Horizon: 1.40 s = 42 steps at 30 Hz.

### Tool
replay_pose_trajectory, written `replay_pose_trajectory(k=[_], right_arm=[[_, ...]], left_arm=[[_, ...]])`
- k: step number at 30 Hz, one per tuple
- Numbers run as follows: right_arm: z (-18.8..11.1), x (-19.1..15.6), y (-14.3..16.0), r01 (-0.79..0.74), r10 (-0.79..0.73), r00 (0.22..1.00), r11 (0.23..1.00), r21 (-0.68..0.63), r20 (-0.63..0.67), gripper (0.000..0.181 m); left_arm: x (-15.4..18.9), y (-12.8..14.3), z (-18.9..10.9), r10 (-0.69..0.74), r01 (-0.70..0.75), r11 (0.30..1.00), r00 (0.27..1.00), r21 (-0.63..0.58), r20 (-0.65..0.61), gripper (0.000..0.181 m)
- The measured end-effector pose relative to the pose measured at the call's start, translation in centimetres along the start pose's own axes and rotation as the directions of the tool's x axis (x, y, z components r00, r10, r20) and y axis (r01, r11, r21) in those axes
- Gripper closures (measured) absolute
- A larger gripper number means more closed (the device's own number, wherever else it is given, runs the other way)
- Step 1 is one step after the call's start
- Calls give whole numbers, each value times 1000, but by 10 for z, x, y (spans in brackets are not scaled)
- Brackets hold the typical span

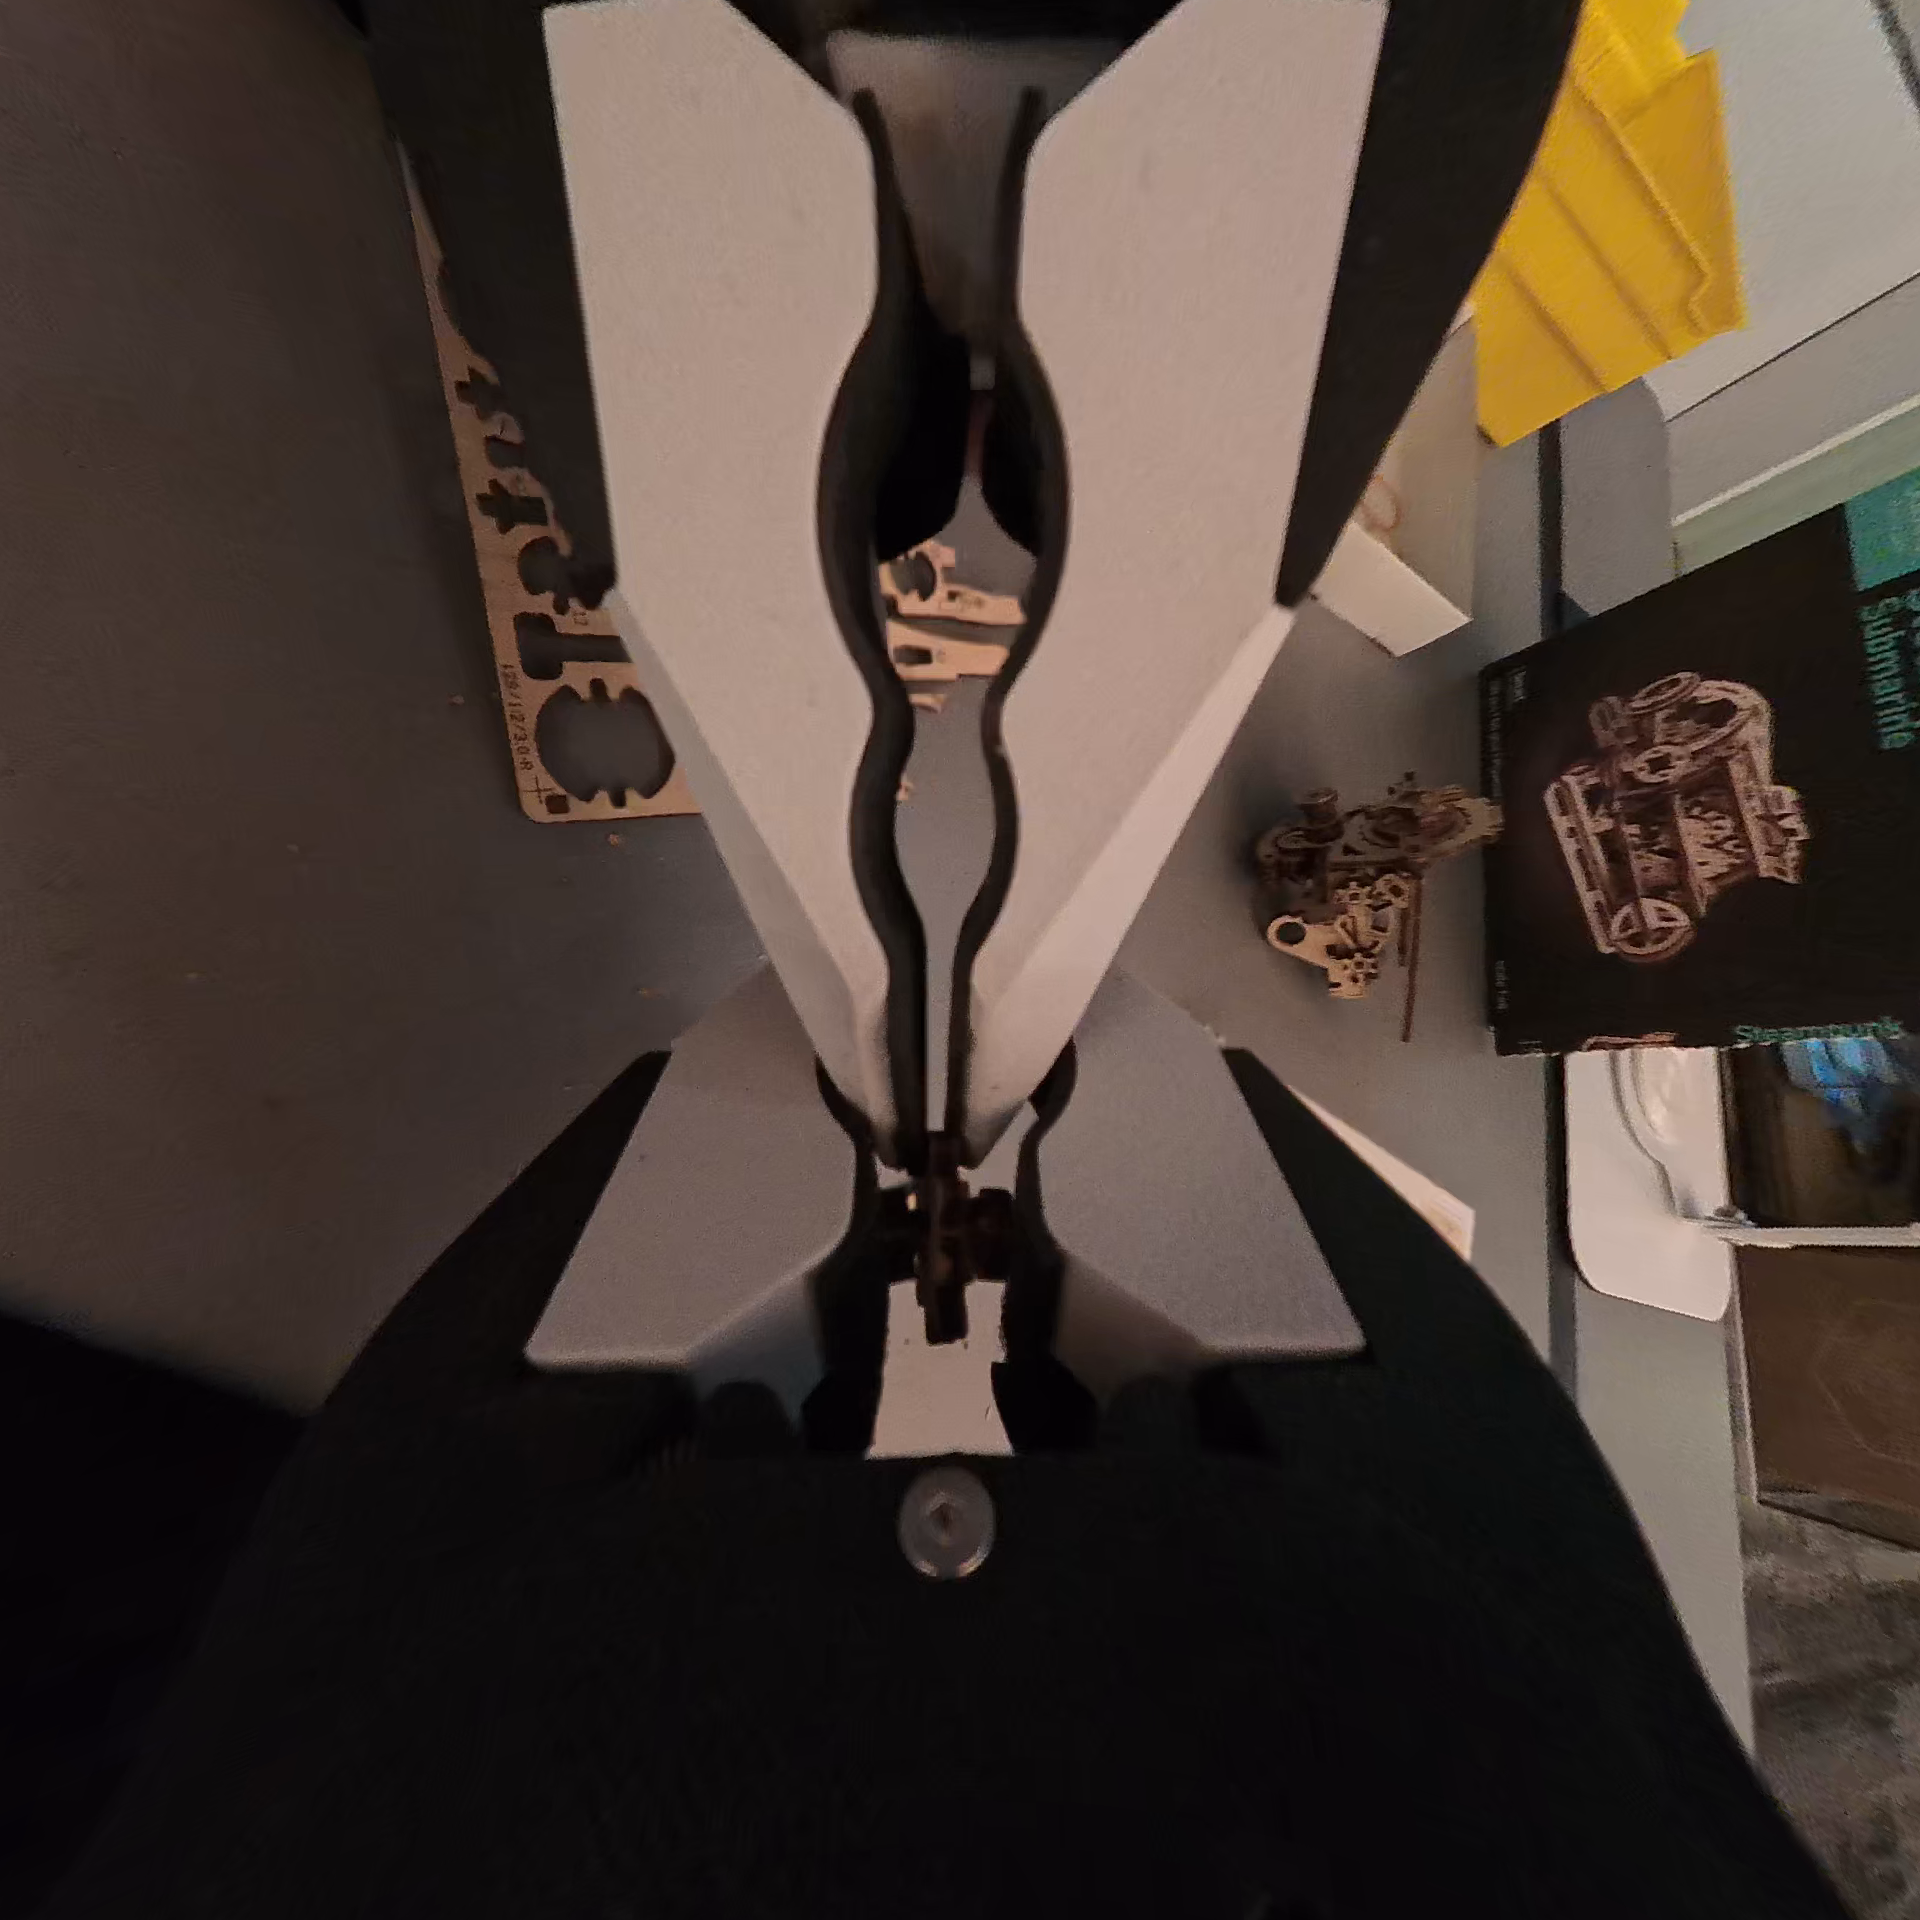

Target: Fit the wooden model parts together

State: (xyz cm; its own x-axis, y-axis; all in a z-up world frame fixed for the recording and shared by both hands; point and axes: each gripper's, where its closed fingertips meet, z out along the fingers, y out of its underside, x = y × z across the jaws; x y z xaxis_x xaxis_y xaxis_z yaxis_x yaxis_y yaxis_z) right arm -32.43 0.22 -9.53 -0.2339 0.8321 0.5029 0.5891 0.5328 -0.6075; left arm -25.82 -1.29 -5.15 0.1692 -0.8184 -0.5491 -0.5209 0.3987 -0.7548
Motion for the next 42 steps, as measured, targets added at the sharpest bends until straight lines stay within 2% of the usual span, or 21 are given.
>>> replay_pose_trajectory(k=[8,10,12,14,18,20,22,25,29,32,35,42], right_arm=[[1,0,4,69,-70,997,997,-34,-31,167],[-1,6,-3,45,-44,997,999,15,-64,166],[-5,4,-11,51,-49,998,996,70,-39,165],[-11,12,-14,97,-89,992,992,83,-93,144],[-27,8,-37,27,-19,999,972,234,-38,152],[-30,4,-42,-2,1,1000,973,232,3,156],[-33,7,-42,39,-32,999,978,204,-36,157],[-31,12,-34,54,-45,996,993,106,-83,157],[-25,12,-27,75,-72,991,997,19,-110,160],[-25,12,-28,69,-66,992,997,33,-106,160],[-30,16,-36,56,-42,992,992,113,-118,161],[-30,14,-35,-6,16,998,988,153,-68,159]], left_arm=[[3,1,1,-13,13,1000,1000,-13,-16,181],[-1,-1,-1,-21,21,1000,1000,2,1,181],[-2,-6,-4,-33,34,999,999,37,-10,181],[-5,-17,-8,-35,34,992,999,119,4,181],[-2,-43,-24,2,1,947,1000,322,-8,180],[-3,-49,-28,19,-19,923,1000,383,2,180],[-3,-51,-29,80,-87,898,996,431,33,181],[-7,-48,-27,158,-197,882,979,428,125,181],[-5,-46,-24,178,-220,886,974,408,139,181],[-6,-46,-23,181,-223,891,973,395,142,181],[-8,-43,-21,161,-203,909,977,364,143,180],[-13,-42,-18,22,-49,929,997,366,78,180]])
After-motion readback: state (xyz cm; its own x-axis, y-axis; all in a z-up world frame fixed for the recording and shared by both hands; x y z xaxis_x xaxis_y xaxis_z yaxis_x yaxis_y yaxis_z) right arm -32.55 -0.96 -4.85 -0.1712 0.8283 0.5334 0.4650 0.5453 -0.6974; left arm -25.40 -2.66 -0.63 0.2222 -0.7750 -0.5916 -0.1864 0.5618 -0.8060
